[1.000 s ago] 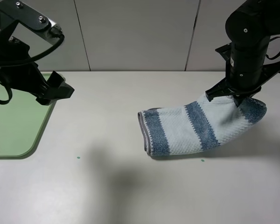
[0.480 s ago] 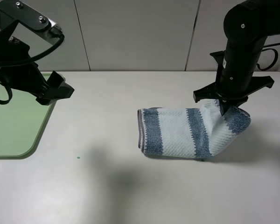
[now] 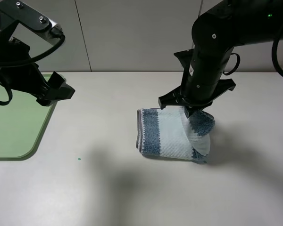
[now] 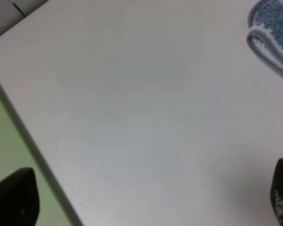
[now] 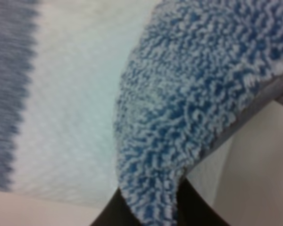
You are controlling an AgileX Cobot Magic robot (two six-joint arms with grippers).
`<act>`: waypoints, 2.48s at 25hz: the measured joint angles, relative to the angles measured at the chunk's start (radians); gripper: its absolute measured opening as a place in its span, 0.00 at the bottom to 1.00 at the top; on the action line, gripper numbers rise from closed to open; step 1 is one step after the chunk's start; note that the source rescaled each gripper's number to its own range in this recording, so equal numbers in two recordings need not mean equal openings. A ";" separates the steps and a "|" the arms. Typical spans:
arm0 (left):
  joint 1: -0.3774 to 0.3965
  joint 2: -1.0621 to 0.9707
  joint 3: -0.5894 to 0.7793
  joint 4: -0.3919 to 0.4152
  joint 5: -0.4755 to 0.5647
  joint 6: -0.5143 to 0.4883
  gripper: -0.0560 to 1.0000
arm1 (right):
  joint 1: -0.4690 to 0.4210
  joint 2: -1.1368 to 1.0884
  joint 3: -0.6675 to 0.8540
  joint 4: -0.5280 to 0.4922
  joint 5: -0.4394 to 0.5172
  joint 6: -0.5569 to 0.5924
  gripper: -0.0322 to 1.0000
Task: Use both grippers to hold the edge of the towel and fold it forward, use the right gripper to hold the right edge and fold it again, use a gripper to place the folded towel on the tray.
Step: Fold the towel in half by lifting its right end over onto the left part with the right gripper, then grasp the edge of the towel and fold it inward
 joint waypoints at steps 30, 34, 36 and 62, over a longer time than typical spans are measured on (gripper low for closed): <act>0.000 0.000 0.000 0.000 0.000 0.000 0.98 | 0.010 -0.055 -0.164 0.299 0.000 -0.052 0.97; 0.000 0.000 0.000 0.000 0.000 0.000 0.98 | 0.010 -0.057 -0.189 0.314 0.057 -0.088 0.97; 0.000 0.000 0.000 0.000 0.000 0.000 0.98 | 0.010 -0.057 -0.189 0.291 0.111 -0.098 0.97; 0.000 0.000 0.000 0.000 -0.001 0.000 0.98 | 0.010 -0.510 -0.038 0.149 0.312 -0.150 1.00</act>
